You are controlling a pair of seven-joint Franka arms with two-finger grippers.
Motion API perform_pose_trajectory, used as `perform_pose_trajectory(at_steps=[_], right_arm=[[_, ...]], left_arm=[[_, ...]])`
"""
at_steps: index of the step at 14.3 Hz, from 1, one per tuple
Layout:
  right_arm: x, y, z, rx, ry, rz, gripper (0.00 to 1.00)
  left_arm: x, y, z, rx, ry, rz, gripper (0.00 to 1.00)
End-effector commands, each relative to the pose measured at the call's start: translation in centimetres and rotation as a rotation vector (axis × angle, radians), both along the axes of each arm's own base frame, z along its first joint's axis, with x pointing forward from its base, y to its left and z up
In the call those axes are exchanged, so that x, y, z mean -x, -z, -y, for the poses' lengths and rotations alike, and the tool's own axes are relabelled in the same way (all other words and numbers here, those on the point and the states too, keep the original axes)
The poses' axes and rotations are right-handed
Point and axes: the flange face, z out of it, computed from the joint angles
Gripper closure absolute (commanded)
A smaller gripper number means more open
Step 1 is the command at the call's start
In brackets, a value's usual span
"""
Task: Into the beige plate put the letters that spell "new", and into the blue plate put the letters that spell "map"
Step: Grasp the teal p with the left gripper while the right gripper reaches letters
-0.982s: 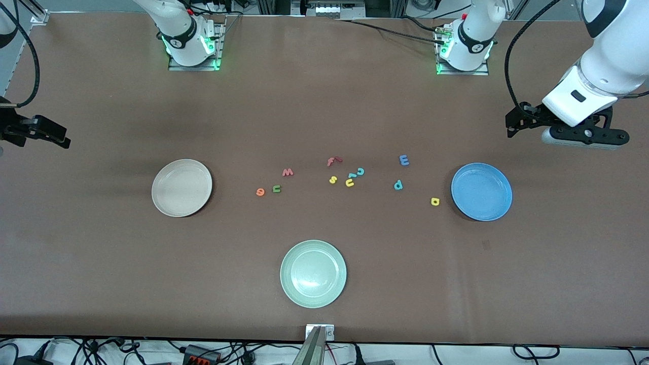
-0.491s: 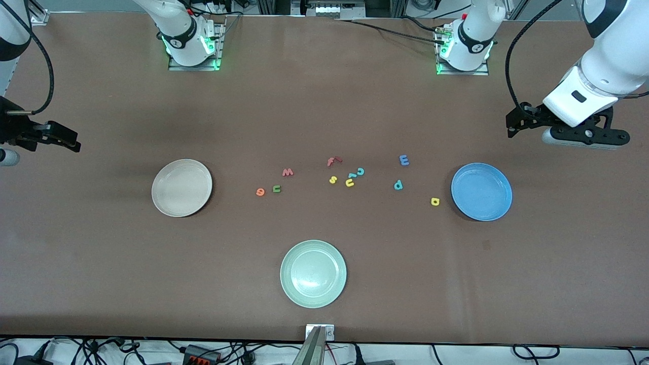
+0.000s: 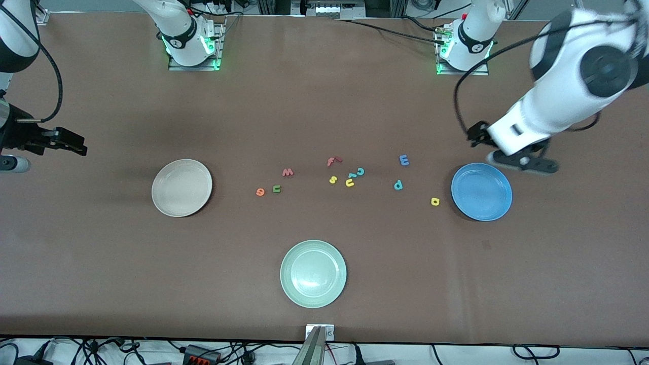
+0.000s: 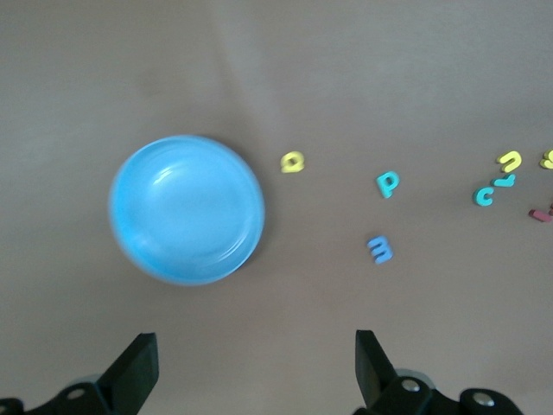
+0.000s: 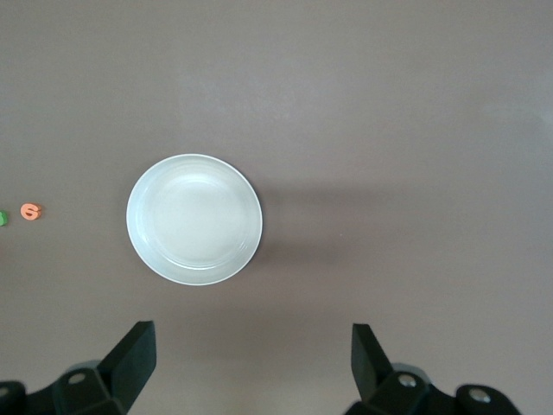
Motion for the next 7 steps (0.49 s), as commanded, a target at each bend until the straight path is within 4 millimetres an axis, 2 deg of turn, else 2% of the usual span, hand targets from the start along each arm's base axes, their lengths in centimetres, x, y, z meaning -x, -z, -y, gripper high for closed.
perform_pose_trajectory(at_steps=[1,3,4,7], right_arm=[[-0.8,2.5,-3.1,-0.008,-0.045,-0.032,0.0],[-1.8,5.2,-5.8,-0.006,-0.086,-0.06,0.0],[-2.4,6.8,-7.1,-0.005,-0.103,-0.06,0.0],[-3.4,11.3,-12.2,-0.041,-0.155,-0.082,0.0]], left_arm=[[-2.1,7.0,5.1,0.029,-0.023,-0.022,0.0],[-1.9,11.3,9.3,0.021,-0.095,-0.007,0.0],[-1.8,13.6,10.8,0.012,-0.178,-0.007,0.0],[-2.0,20.4,11.4,0.001,-0.326,-0.013,0.0]])
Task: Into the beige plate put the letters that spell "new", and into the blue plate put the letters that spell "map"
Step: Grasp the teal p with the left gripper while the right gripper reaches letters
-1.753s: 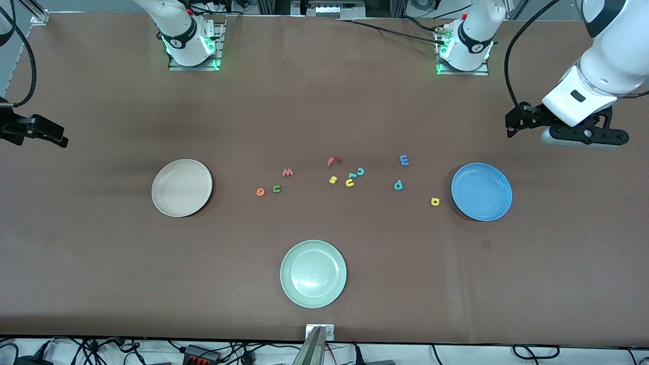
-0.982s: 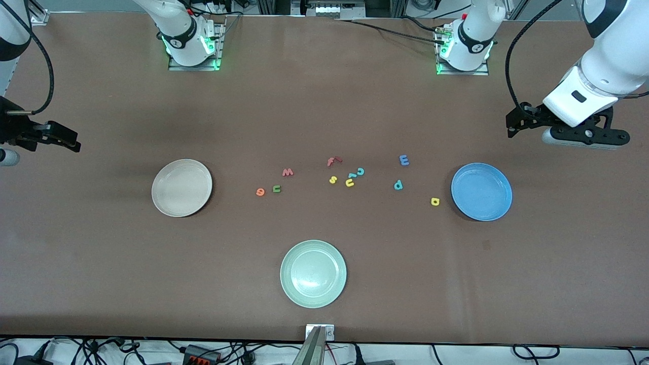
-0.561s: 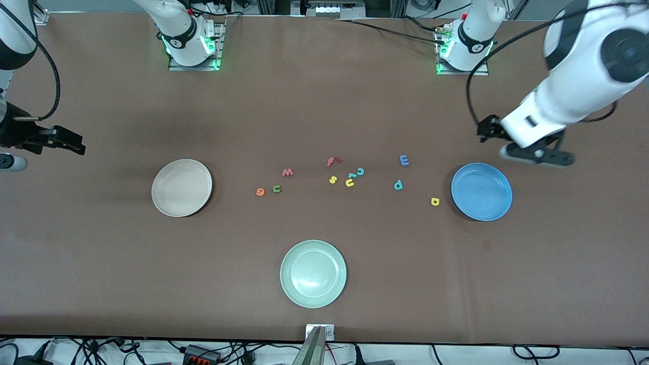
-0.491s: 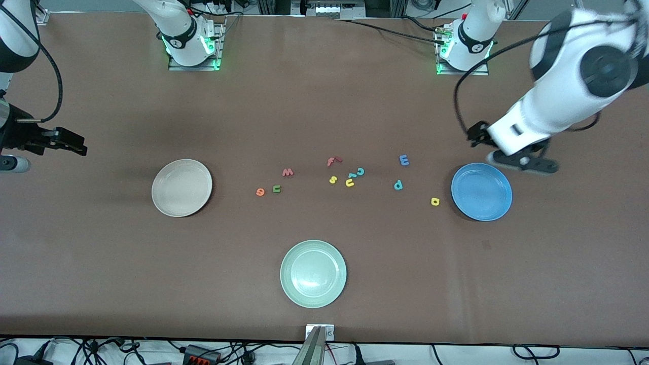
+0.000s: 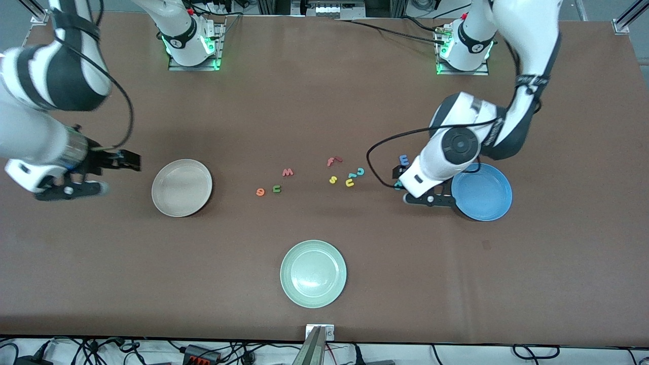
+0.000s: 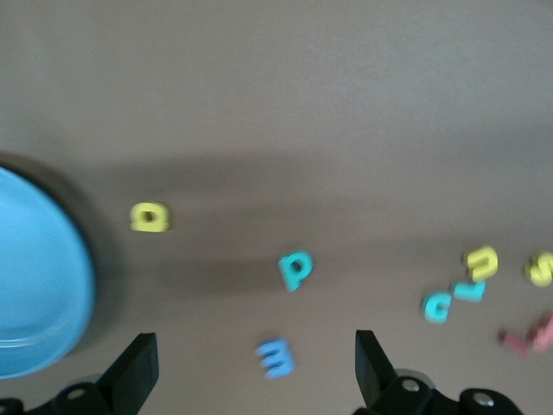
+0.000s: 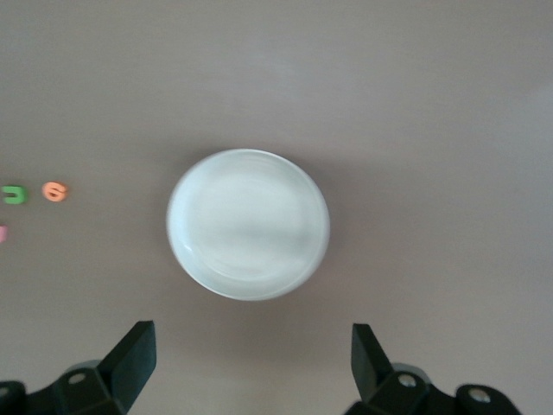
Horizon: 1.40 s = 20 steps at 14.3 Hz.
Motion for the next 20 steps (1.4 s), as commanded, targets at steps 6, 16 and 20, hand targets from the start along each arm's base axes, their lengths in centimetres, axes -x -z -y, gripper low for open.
perform_pose_trajectory(at_steps=[6,16,20], right_arm=[[-1.2,11.0,-12.8,0.002,-0.09,0.02,0.0],[1.0,22.1,-22.4,-0.017,0.025,0.026,0.0],[1.7,25.8,-22.2,0.014,0.122,0.002,0.0]], left_arm=[[2.0,9.1,0.1,0.033,-0.104,0.052,0.27],[3.2,11.3,1.0,0.018,-0.085,0.015,0.68],[2.0,9.1,0.0,-0.002,-0.087,-0.002,0.92]])
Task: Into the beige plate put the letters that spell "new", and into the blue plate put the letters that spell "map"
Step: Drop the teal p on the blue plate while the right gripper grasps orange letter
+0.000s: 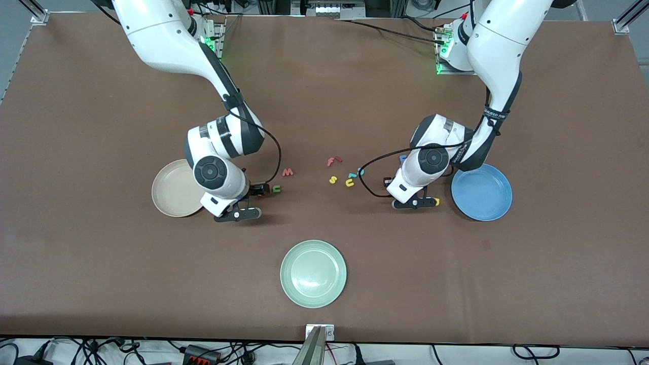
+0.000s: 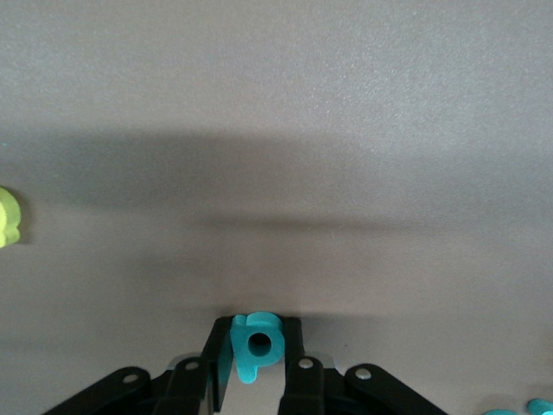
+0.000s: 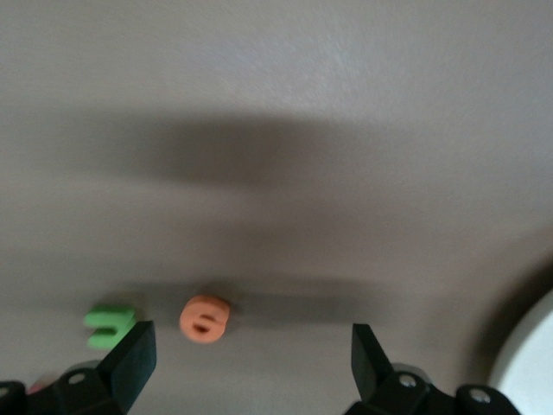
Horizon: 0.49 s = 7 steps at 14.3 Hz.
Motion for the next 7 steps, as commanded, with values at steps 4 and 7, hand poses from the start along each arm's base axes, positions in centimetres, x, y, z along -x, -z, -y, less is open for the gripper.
perform_pose_trajectory(at_steps=[4,7], right_arm=[[0.7,1.5,-0.7,0.013,0.116,0.0,0.01],[0.9,1.5,-1.1,0.015,0.135,0.0,0.03]], left_arm=[[-2.5,-8.9,-4.0,-0.132,0.069,-0.044,0.92],[-4.5,-10.2,-10.6,-0.233,0.169,-0.029,0.92]])
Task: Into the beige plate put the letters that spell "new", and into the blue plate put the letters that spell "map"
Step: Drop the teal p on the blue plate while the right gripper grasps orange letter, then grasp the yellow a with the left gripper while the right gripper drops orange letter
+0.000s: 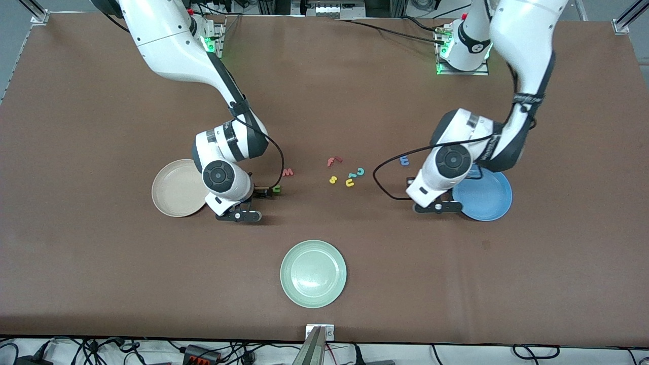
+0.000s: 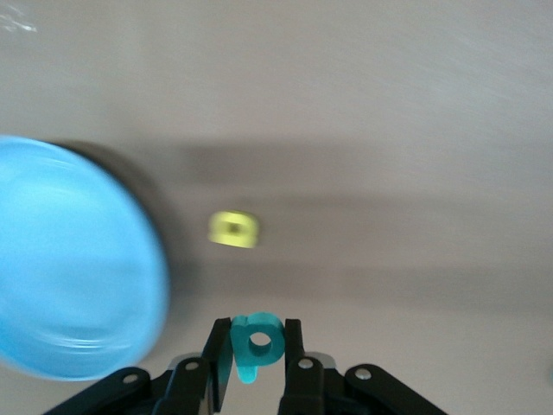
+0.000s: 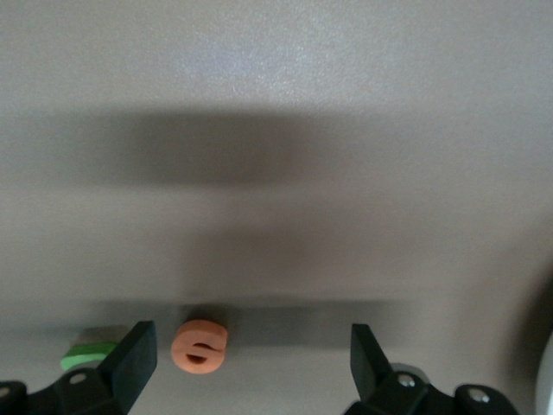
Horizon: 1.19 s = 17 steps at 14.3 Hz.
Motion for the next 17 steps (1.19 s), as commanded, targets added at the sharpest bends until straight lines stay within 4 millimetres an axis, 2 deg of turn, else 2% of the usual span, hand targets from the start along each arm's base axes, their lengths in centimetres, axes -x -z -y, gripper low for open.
perform_pose_trajectory(at_steps=[1,3,4,6,7,8,9,10,11,12,14,15,17], right_arm=[[0.5,-0.2,-0.7,-0.004,0.03,0.0,0.03],[1.0,0.3,-0.7,-0.001,0.027,-0.009,0.09],[1.0,0.3,-0.8,-0.001,0.026,-0.009,0.14],[1.1,0.3,-1.0,0.0,0.021,-0.008,0.21],[1.2,0.3,-1.2,-0.001,0.019,-0.009,0.25],[1.4,0.4,-1.4,0.001,0.014,-0.009,0.26],[1.5,0.5,-1.6,0.001,0.012,-0.011,0.28],[1.5,0.6,-1.6,0.003,0.011,-0.012,0.29],[1.5,0.6,-1.6,0.002,0.012,-0.012,0.34],[1.5,0.6,-1.6,0.002,0.012,-0.012,0.37],[1.6,0.7,-1.7,0.002,0.009,-0.014,0.55],[1.7,0.6,-1.9,0.002,0.006,-0.014,0.67],[1.6,0.6,-1.5,0.002,0.0,-0.019,0.89]], left_arm=[[-1.4,-0.2,-6.9,-0.036,0.103,-0.03,0.91],[-2.3,0.5,-11.7,-0.01,0.144,-0.054,0.9],[-2.4,1.4,-13.1,-0.003,0.143,-0.069,0.9],[-1.5,4.1,-14.7,0.025,0.145,-0.039,0.88],[-0.8,5.6,-14.9,0.044,0.152,-0.008,0.87],[-0.2,6.7,-14.9,0.057,0.157,0.012,0.85],[0.2,7.1,-14.9,0.064,0.159,0.022,0.78],[0.2,7.1,-14.5,0.065,0.163,0.022,0.55],[0.1,6.7,-14.3,0.065,0.162,0.026,0.01],[-0.2,5.9,-14.1,0.064,0.164,0.037,0.0],[-0.4,4.1,-12.7,0.068,0.173,0.027,0.0],[-0.7,2.9,-10.8,0.076,0.19,0.014,0.0],[-0.6,1.6,-6.7,0.092,0.227,-0.005,0.0]])
